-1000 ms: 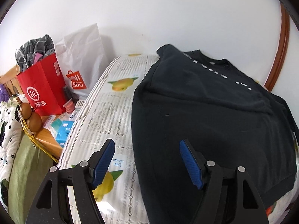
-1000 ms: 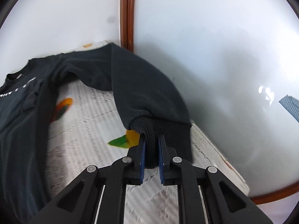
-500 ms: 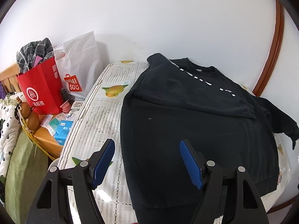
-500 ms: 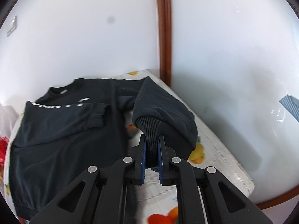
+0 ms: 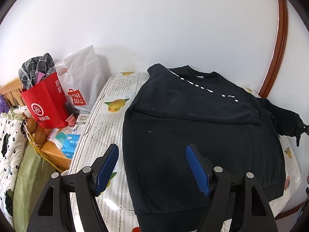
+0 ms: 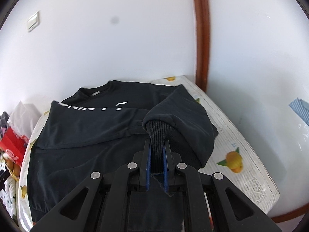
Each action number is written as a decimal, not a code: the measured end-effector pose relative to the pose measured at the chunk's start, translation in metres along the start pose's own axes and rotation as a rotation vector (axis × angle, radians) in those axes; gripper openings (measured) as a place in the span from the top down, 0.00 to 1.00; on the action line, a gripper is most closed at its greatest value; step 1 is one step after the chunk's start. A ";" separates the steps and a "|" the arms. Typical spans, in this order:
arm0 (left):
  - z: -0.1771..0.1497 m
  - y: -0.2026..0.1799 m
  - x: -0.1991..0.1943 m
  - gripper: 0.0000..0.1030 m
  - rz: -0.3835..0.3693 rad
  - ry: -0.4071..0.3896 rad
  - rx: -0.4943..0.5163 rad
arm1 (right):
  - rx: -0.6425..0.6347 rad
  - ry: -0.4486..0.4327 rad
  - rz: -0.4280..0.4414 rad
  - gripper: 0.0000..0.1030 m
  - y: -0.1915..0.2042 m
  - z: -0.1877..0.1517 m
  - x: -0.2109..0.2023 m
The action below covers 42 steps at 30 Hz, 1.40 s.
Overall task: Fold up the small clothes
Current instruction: 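Grasp the other sleeve cuff with the right gripper and fold it across the body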
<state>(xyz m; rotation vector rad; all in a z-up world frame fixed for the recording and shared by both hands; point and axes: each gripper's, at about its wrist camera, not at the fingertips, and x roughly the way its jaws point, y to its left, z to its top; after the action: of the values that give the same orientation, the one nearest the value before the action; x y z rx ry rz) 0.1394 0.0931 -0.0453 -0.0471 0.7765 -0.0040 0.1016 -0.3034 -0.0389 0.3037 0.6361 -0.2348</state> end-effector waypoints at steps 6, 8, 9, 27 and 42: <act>-0.005 0.004 0.027 0.31 0.016 0.045 0.012 | -0.037 0.011 0.038 0.90 0.027 0.007 0.011; -0.005 0.008 0.038 0.31 0.025 0.069 0.006 | -0.050 0.010 0.054 0.90 0.037 0.009 0.016; -0.005 0.013 0.046 0.31 0.029 0.084 -0.003 | -0.053 0.010 0.059 0.90 0.040 0.010 0.019; -0.016 0.063 0.111 0.31 0.041 0.143 -0.032 | -0.164 0.047 0.145 0.91 0.140 0.049 0.098; -0.028 0.048 0.141 0.31 -0.035 0.200 0.039 | -0.308 0.121 0.409 0.91 0.326 0.056 0.165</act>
<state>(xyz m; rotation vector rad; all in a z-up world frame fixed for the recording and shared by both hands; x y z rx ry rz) 0.2197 0.1367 -0.1663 -0.0235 0.9748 -0.0576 0.3608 -0.0403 -0.0310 0.1456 0.7043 0.2746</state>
